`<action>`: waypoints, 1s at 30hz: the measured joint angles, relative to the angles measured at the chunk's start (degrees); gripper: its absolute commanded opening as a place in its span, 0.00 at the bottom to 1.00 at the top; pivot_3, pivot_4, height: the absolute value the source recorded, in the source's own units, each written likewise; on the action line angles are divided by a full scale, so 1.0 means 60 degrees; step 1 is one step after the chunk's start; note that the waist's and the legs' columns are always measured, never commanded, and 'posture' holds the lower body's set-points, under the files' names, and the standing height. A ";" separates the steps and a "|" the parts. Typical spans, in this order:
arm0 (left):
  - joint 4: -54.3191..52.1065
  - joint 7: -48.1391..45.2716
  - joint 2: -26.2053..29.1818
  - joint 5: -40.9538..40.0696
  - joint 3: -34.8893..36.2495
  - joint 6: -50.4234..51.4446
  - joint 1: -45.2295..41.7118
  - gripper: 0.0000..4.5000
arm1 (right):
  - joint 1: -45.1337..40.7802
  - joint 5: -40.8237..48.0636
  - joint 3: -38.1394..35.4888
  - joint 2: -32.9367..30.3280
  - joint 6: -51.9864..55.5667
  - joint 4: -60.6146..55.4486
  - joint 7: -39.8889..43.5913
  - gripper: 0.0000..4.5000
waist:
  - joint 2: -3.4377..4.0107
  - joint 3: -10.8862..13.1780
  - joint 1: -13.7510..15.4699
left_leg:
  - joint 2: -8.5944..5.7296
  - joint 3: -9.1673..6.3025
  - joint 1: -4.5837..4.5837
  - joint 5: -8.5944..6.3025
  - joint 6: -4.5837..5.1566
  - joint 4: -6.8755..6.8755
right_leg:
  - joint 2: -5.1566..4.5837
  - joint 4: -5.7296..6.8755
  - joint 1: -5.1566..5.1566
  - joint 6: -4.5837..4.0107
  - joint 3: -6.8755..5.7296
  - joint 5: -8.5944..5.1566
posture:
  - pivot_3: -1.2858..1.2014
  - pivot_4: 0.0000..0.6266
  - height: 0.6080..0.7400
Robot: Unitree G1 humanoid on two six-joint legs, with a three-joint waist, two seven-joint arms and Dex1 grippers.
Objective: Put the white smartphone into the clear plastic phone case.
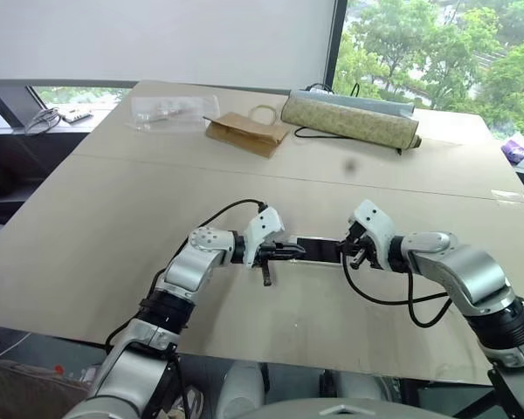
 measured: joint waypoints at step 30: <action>-0.0096 -0.0106 -0.0053 0.0063 0.0079 -0.0198 -0.0114 0.02 | 0.2043 0.0798 -0.1400 -0.0050 0.0139 -0.2413 -0.0099 0.00 | 0.0186 0.0016 -0.0163 | -0.0031 -0.0016 -0.0180 -0.0002 0.0007 -0.0106 | -0.0011 -0.0119 -0.0144 0.0024 -0.0009 0.0018 | 0.52 0.24 1.00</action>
